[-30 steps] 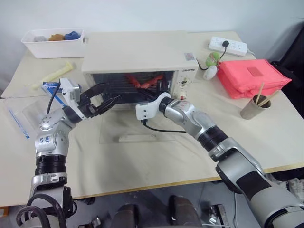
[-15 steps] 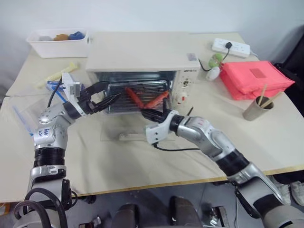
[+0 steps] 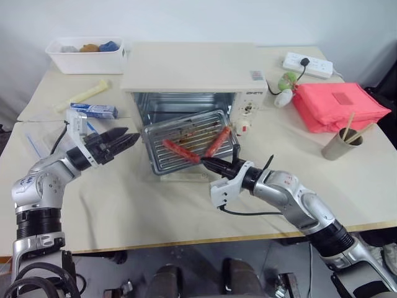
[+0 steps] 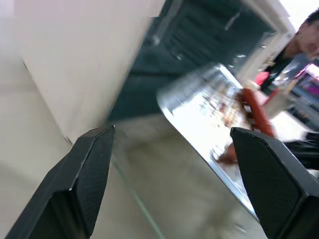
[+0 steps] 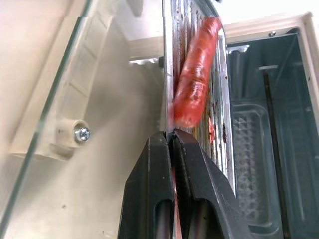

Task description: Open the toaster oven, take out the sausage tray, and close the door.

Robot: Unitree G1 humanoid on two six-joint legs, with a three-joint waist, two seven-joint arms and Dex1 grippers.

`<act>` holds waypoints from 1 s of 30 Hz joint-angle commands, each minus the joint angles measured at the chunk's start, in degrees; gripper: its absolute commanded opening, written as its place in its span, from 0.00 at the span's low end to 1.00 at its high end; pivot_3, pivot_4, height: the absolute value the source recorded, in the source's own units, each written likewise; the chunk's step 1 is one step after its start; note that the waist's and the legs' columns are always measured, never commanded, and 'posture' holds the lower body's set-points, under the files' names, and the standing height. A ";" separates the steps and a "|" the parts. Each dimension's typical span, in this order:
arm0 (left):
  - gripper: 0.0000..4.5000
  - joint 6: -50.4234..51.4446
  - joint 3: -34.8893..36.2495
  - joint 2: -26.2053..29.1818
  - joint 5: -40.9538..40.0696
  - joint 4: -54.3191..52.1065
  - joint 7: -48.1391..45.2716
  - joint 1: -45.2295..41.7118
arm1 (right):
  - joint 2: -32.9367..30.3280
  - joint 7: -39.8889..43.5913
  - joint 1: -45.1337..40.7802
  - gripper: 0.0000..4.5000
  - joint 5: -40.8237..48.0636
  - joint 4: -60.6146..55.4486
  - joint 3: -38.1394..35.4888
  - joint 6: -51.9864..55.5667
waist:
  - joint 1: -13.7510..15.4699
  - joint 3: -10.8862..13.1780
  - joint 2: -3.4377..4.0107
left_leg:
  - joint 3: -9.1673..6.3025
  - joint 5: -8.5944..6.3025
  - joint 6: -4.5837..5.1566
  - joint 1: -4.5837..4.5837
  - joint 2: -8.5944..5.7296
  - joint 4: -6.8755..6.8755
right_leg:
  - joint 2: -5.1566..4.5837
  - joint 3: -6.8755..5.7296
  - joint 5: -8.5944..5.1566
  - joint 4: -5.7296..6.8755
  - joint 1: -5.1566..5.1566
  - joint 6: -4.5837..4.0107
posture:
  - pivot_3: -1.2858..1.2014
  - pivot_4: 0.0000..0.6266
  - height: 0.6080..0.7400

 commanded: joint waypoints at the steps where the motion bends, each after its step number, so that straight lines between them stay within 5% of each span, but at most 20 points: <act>1: 0.87 8.14 3.13 1.38 -5.60 -5.28 2.71 0.65 | 0.23 -1.22 -0.31 0.01 0.41 -2.88 -2.03 -1.17 | 0.01 0.00 0.00 | -0.05 0.00 0.00 0.00 -0.01 0.00 | 0.00 0.01 0.00 0.00 0.00 0.00 | 0.52 0.24 1.00; 17: 0.87 29.83 7.44 -2.94 -17.52 -10.28 16.72 0.74 | -1.66 5.01 -2.90 0.01 6.89 -3.56 -2.45 -6.28 | -0.12 0.00 -0.01 | -0.15 -0.02 -0.04 0.02 0.00 -0.01 | 0.01 0.07 0.00 -0.02 -0.02 -0.01 | 0.52 0.24 1.00; 30: 0.07 42.83 19.24 -14.94 -30.28 -9.33 36.94 0.28 | -3.36 10.85 -3.30 0.00 12.07 -3.26 -2.09 -8.42 | -0.05 0.00 -0.03 | -0.16 -0.03 -0.06 0.07 -0.01 -0.01 | 0.00 0.11 0.00 -0.01 0.01 -0.01 | 0.52 0.24 1.00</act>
